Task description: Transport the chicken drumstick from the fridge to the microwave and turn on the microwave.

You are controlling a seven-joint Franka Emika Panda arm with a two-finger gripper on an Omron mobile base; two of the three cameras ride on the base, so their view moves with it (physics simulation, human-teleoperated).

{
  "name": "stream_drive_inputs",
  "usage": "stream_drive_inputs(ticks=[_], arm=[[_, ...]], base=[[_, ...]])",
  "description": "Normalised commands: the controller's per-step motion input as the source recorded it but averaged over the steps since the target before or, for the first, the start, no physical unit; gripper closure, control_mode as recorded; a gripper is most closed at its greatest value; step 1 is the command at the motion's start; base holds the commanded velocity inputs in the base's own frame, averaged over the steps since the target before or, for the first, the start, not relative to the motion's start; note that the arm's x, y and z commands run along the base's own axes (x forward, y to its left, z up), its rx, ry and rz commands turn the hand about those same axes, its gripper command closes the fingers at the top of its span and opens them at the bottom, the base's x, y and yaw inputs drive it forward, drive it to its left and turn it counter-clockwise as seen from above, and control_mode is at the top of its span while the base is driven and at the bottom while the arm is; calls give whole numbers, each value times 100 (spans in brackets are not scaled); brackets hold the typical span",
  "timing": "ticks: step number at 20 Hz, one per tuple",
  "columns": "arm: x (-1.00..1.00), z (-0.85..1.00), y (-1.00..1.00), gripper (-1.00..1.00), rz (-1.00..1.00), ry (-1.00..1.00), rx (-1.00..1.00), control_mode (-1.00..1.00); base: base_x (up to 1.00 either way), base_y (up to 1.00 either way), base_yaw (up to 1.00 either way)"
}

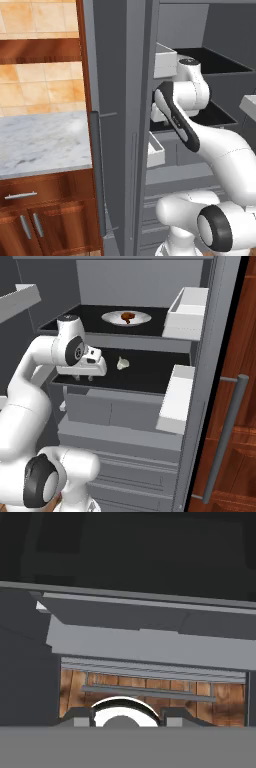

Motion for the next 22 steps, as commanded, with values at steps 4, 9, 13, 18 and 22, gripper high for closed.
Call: stream_drive_inputs(ticks=[4, 9, 13, 18, 22], arm=[[-13, 4, 0, -100, 1, -15, 0, -100], [-11, 21, 0, -100, 0, -34, 0, -100], [-4, 24, -6, -100, 0, -30, 0, -100], [-1, 35, -26, -100, 0, -17, 0, -100], [0, 51, -29, -100, 0, -8, 1, -100]], base=[[0, 0, 0], [0, 0, 0], [0, 0, 0], [0, 0, 0], [0, 0, 0]])
